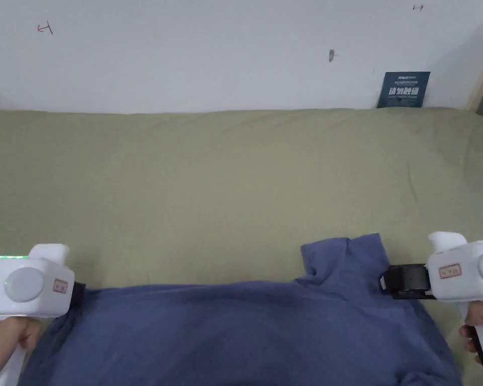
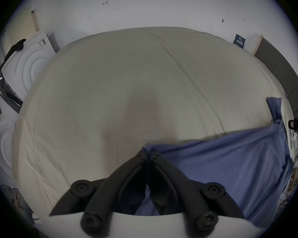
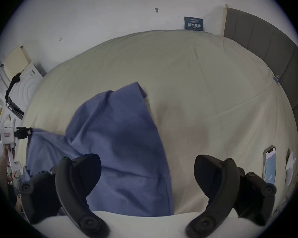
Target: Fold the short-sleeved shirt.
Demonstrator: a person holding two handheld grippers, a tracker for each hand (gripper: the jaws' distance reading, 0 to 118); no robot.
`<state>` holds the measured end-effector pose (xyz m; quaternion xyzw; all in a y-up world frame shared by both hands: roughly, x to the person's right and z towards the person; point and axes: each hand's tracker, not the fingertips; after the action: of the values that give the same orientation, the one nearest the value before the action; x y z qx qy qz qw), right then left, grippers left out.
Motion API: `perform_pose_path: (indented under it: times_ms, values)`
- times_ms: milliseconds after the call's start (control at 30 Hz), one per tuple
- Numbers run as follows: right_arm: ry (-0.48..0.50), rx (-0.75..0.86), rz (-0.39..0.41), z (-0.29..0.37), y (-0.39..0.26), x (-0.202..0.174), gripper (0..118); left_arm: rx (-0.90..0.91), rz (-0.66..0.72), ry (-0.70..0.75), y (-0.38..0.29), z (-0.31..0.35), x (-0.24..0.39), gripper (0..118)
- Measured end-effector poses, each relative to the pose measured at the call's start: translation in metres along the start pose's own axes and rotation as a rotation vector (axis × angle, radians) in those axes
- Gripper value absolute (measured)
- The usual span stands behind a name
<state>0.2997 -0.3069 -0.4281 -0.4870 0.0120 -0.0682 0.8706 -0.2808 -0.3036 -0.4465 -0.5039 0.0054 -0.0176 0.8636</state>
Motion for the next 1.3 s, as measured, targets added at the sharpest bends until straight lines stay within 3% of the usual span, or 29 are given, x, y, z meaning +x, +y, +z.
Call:
perform_pose_path:
  times_ms: [100, 167, 200, 233, 300, 400, 800, 1067, 1300]
  values:
    - [-0.056, -0.094, 0.016, -0.018, 0.001, 0.005, 108, 0.0, 0.008, -0.003, 0.0, -0.001, 0.0, 1]
    - [-0.114, -0.149, 0.066, -0.027, -0.004, 0.003, 89, -0.001, 0.019, -0.009, 0.0, -0.003, -0.002, 1]
    - [-0.122, -0.108, 0.093, -0.024, -0.006, 0.002, 86, -0.001, 0.021, -0.012, 0.001, -0.003, -0.002, 1]
    - [-0.09, -0.104, 0.067, -0.016, -0.005, 0.002, 76, -0.001, 0.024, -0.014, 0.001, -0.002, -0.003, 1]
    - [-0.07, -0.056, 0.064, -0.001, -0.003, 0.003, 1, 0.0, 0.026, -0.016, 0.0, 0.001, -0.003, 1]
    - [0.014, -0.028, -0.014, 0.017, 0.005, 0.017, 1, 0.007, 0.024, -0.017, -0.003, 0.013, -0.004, 1]
    - [0.104, 0.113, 0.026, 0.146, -0.046, 0.0, 1, 0.125, 0.062, -0.088, -0.059, 0.12, -0.041, 1]
    - [0.137, 0.15, 0.059, 0.208, -0.145, -0.004, 1, 0.19, 0.045, -0.111, -0.157, 0.187, -0.053, 1]
    - [0.142, 0.072, 0.033, 0.202, -0.232, 0.007, 1, 0.194, 0.032, -0.158, -0.244, 0.186, -0.064, 1]
